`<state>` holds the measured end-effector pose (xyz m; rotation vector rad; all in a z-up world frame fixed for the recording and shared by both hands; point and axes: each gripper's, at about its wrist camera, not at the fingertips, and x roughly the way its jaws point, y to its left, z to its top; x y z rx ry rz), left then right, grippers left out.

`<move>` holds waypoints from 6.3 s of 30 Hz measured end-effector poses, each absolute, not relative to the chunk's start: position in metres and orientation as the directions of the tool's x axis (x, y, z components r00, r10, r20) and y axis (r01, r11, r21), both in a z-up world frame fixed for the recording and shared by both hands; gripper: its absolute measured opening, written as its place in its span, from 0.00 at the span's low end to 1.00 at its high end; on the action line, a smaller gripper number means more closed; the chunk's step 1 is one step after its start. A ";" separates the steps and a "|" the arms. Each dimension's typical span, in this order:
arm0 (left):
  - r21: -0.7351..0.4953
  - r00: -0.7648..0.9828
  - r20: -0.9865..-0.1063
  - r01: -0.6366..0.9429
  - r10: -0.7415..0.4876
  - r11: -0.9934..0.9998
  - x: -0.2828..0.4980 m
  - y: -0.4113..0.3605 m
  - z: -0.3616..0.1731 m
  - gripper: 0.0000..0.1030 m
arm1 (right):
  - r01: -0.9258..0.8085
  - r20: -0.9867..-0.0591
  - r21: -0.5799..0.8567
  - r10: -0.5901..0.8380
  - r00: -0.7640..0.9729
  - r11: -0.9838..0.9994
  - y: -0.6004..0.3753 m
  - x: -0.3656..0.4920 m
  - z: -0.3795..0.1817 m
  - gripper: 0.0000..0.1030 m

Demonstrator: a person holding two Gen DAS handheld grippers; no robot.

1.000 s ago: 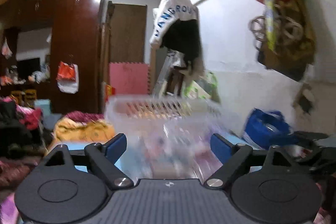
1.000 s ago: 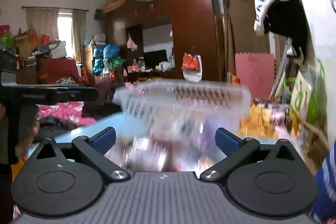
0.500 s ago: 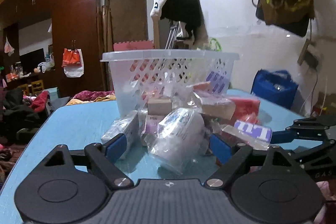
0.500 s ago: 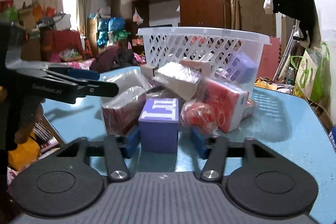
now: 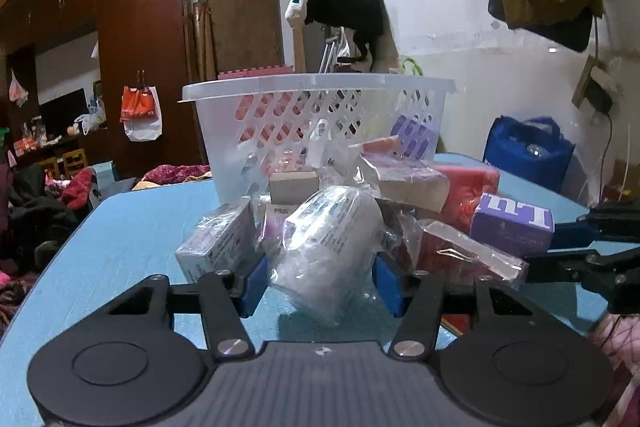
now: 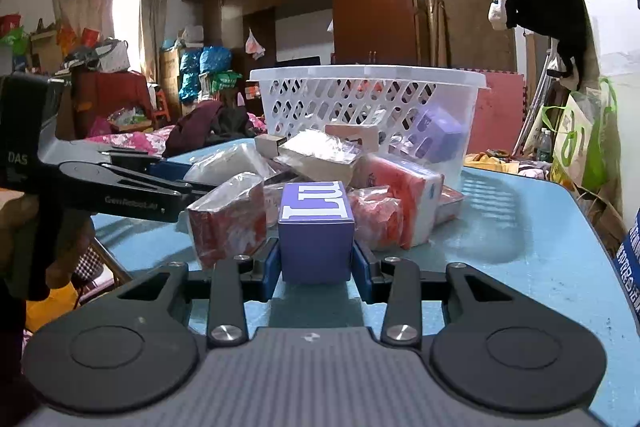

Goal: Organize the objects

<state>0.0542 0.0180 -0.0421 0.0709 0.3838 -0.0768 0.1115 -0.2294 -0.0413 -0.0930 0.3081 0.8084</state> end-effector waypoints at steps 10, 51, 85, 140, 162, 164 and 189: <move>0.018 0.952 -0.297 0.079 -0.070 0.997 0.033 0.031 -0.026 0.57 | -0.728 -0.230 0.077 0.723 0.651 0.681 -0.244 0.109 -0.024 0.40; -0.137 0.959 -0.267 0.066 -0.101 0.988 0.125 0.051 0.063 0.80 | -0.693 -0.224 -0.013 0.674 0.704 0.720 -0.197 0.184 0.065 0.78; 0.065 0.952 -0.286 0.132 -0.108 0.989 0.021 -0.059 -0.052 0.77 | -0.699 -0.364 0.051 0.665 0.652 0.714 -0.233 0.142 -0.037 0.44; -0.065 0.940 -0.319 0.103 -0.118 0.993 0.100 0.032 0.032 0.87 | -0.686 -0.302 -0.054 0.643 0.704 0.725 -0.231 0.209 0.037 1.00; 0.046 0.864 -0.496 0.130 -0.090 0.990 0.086 -0.039 -0.051 0.80 | -0.648 -0.380 0.038 0.610 0.695 0.761 -0.253 0.209 -0.015 0.32; 0.034 0.878 -0.472 0.110 -0.081 0.993 0.083 -0.036 -0.051 0.76 | -0.639 -0.380 0.026 0.599 0.705 0.769 -0.251 0.209 -0.014 0.32; -0.081 0.964 -0.259 0.045 -0.064 0.996 0.047 0.033 0.007 0.76 | -0.647 -0.140 0.088 0.652 0.745 0.757 -0.275 0.179 0.027 0.31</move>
